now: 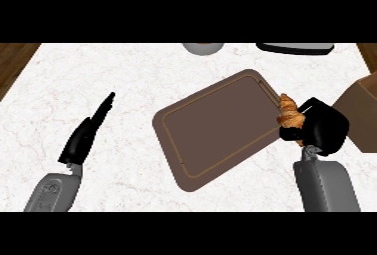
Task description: Pick the croissant from the tray and place it in the cardboard box
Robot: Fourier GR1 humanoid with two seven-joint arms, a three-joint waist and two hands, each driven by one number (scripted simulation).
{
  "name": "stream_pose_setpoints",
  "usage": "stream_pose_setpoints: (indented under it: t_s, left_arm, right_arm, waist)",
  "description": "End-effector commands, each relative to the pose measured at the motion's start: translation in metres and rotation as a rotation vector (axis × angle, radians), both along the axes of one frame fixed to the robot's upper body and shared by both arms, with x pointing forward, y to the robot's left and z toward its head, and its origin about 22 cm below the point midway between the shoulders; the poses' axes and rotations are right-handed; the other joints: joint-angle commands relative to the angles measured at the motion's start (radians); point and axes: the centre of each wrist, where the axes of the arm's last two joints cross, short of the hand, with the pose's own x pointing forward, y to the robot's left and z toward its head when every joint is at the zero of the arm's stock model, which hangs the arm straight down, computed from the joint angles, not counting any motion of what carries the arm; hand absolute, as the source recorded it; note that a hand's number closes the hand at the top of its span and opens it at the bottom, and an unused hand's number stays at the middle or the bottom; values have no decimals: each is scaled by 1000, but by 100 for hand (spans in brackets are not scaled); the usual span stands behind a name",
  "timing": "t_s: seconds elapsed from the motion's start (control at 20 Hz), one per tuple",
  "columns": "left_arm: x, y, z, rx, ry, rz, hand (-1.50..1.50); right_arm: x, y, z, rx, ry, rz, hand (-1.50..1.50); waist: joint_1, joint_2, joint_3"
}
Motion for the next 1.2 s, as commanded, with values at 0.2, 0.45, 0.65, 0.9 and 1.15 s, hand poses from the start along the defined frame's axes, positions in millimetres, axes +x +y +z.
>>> stream_pose_setpoints:
  t_s: [0.2,0.45,0.65,0.9,1.15]
  left_arm:
    - [7,0,5,-10,18,9,0]
    - [-5,-1,-12,-2,21,28,0]
    - [-8,9,-9,-12,19,54,0]
    - [-6,30,-8,0,46,81,0]
    - [-16,34,-11,19,18,78,0]
  right_arm:
    - [90,20,134,-192,12,-383,150]
    - [117,51,185,-192,-1,-508,150]
    - [129,40,184,-181,-55,-565,150]
    - [130,6,202,-171,-59,-615,150]
    - [127,-22,181,-156,7,-656,150]
  waist:
    - [-3,-13,6]
    - [-34,-17,8]
    - [-48,-19,9]
    - [-73,-23,9]
    - [-80,-26,9]
